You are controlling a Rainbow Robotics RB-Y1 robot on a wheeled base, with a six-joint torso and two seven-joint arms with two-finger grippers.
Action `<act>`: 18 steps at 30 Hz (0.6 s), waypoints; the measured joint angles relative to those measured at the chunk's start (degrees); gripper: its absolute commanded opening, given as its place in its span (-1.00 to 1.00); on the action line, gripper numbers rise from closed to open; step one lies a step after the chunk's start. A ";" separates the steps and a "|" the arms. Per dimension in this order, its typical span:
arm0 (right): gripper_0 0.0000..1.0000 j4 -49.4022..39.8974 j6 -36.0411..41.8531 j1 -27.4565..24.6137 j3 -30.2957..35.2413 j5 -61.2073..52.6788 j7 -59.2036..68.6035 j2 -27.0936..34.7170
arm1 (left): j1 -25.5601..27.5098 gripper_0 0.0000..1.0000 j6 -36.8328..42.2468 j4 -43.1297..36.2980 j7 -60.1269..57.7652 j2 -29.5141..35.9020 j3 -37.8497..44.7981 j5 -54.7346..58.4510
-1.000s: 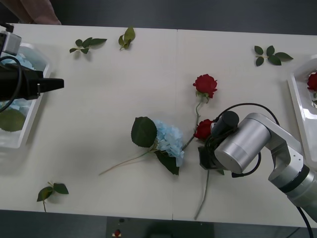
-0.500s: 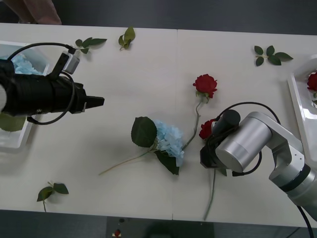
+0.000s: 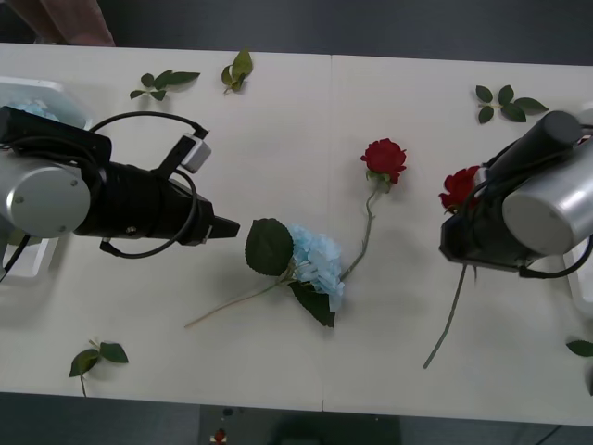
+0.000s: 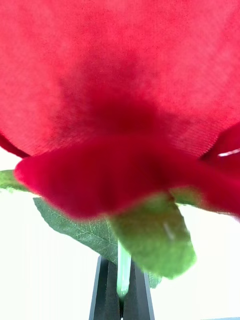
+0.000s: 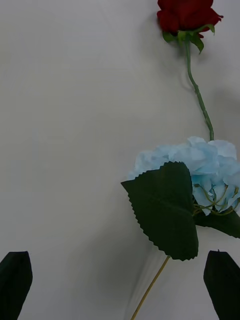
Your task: Put the red flowers into the right box and the blue flowers into the left box
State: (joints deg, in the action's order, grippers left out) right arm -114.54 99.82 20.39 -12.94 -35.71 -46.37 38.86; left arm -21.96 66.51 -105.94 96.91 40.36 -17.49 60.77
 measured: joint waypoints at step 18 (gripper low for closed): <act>-1.00 11.87 6.06 0.03 34.03 -3.01 -26.07 5.11 | -1.35 1.00 -3.08 -0.24 0.00 -0.07 -14.11 -8.55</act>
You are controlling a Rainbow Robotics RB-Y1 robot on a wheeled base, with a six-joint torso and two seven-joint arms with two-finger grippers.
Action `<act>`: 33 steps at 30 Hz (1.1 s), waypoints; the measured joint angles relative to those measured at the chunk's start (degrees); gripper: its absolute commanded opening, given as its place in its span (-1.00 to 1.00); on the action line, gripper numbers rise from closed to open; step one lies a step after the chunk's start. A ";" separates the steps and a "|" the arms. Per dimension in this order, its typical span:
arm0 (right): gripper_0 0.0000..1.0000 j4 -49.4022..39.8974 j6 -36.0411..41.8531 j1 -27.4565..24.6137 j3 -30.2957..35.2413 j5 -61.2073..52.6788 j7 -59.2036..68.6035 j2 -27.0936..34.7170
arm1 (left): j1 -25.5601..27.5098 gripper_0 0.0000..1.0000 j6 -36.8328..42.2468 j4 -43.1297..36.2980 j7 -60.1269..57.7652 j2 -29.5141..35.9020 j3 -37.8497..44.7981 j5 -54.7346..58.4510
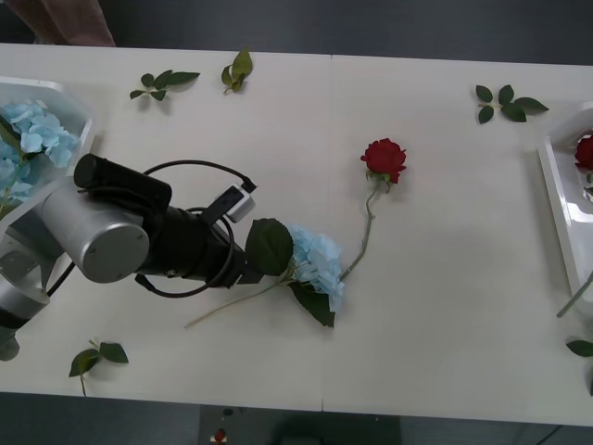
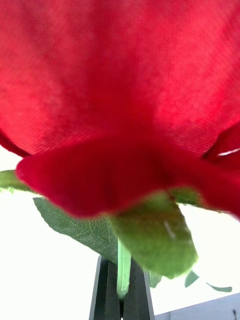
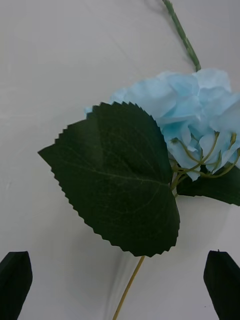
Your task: Put the red flowers into the right box and the blue flowers into the left box
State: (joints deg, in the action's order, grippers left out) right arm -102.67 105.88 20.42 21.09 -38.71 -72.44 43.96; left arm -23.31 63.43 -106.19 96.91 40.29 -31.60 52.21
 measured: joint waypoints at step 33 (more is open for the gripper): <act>-1.00 46.09 -41.28 5.92 -3.40 5.91 -27.08 8.58 | -2.31 1.00 0.00 0.82 -1.19 -6.57 -14.78 -23.71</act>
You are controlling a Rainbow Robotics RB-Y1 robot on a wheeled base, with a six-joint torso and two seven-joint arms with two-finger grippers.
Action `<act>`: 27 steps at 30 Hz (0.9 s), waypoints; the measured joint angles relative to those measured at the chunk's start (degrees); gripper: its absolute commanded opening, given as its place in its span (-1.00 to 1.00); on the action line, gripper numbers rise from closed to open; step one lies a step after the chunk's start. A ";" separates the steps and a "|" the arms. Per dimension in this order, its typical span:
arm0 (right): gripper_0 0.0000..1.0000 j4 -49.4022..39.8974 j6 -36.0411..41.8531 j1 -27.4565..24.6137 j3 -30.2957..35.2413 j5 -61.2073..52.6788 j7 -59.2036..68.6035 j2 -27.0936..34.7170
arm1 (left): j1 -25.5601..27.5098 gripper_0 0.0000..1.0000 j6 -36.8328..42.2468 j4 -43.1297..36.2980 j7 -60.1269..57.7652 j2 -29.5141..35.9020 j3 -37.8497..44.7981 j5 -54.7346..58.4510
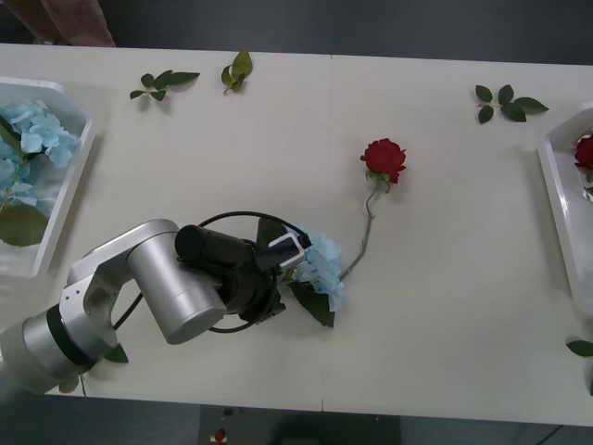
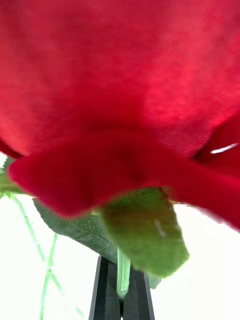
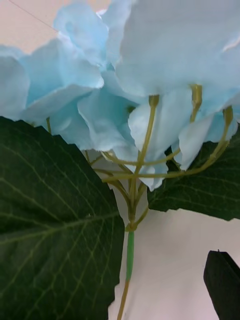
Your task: Put the red flowers into the right box and the blue flowers into the left box
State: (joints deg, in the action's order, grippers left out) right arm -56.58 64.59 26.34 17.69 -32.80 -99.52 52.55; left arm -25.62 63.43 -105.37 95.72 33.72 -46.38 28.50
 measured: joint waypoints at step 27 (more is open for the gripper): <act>0.79 0.01 0.41 0.00 -2.49 1.74 0.00 -0.45 | -4.23 -0.94 -2.07 6.90 -6.81 -3.88 -5.55 1.45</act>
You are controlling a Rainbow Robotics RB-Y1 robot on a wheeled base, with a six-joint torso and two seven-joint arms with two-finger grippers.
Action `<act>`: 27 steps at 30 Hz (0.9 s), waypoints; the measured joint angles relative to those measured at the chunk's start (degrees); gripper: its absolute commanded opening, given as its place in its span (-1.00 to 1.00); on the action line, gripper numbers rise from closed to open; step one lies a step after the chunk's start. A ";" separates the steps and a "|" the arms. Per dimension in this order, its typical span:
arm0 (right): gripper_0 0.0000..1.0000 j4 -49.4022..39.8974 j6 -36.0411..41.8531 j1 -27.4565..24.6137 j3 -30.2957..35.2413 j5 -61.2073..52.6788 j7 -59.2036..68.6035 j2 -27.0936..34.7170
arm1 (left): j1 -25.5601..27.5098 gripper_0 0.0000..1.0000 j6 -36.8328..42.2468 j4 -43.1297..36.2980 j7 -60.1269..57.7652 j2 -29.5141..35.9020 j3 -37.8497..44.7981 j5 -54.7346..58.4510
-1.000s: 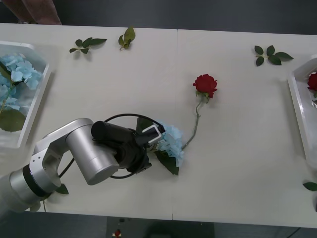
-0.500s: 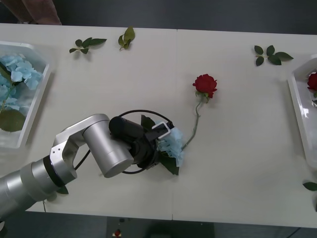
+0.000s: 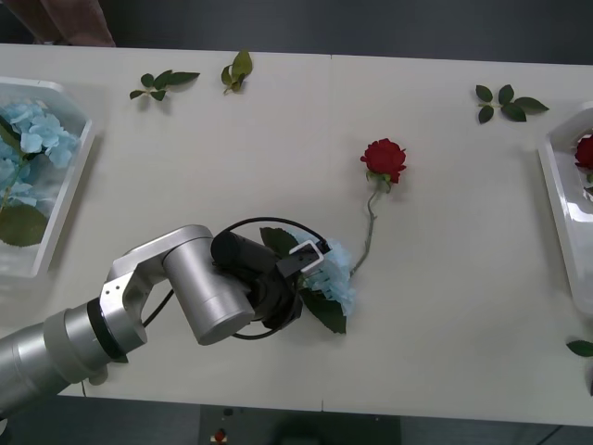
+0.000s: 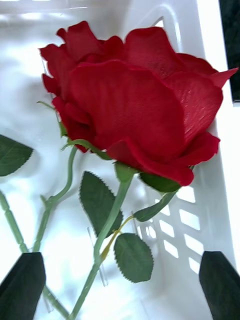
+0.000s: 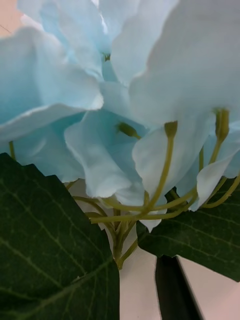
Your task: Put the red flowers into the right box and the blue flowers into the left box
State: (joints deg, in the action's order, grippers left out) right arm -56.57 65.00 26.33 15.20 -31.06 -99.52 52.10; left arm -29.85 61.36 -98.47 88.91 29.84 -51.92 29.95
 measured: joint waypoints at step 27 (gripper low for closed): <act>0.79 -39.21 34.17 -0.02 0.66 -3.09 24.47 -7.68 | -1.43 -1.00 4.02 -10.96 -3.83 8.85 10.05 8.42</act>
State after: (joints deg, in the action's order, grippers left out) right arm -95.78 99.16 26.32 15.86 -34.15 -75.05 44.42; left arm -31.28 65.38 -109.43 85.07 38.69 -41.88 38.37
